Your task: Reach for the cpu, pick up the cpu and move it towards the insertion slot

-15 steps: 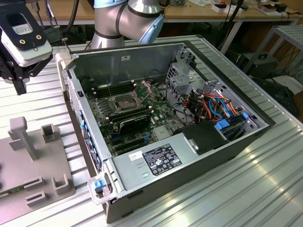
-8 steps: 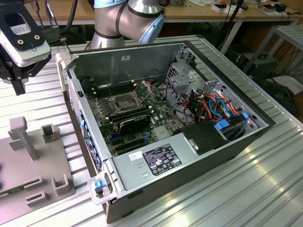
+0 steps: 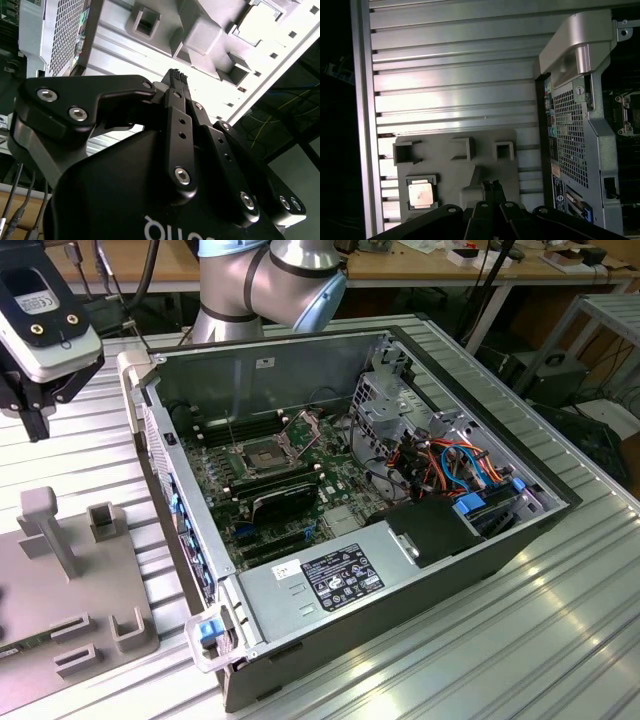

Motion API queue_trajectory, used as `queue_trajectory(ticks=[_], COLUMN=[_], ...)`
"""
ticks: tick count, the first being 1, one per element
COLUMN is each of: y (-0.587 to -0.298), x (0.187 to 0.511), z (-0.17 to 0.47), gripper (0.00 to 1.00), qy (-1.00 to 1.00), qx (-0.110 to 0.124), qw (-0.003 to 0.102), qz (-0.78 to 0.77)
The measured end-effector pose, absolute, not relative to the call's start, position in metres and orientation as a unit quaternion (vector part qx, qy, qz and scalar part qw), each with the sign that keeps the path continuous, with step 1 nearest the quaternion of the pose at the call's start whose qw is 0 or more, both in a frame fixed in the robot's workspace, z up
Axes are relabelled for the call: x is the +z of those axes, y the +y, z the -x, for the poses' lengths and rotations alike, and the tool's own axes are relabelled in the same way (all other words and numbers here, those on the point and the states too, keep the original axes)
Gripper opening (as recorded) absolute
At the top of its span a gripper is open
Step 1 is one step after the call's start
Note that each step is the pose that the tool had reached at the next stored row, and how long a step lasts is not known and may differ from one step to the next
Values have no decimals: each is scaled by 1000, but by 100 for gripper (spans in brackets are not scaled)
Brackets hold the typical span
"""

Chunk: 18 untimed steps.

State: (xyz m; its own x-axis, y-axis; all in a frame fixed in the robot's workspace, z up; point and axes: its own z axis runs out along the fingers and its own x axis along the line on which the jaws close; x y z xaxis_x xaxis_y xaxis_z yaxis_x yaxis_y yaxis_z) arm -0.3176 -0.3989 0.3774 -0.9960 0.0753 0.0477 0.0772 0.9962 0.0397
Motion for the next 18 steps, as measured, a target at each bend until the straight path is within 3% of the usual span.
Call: queue_trajectory(ticks=[18], y=[-399], x=[377], z=[322], gripper=[11], qy=[-999], qx=[-21], qw=[23], qz=[38])
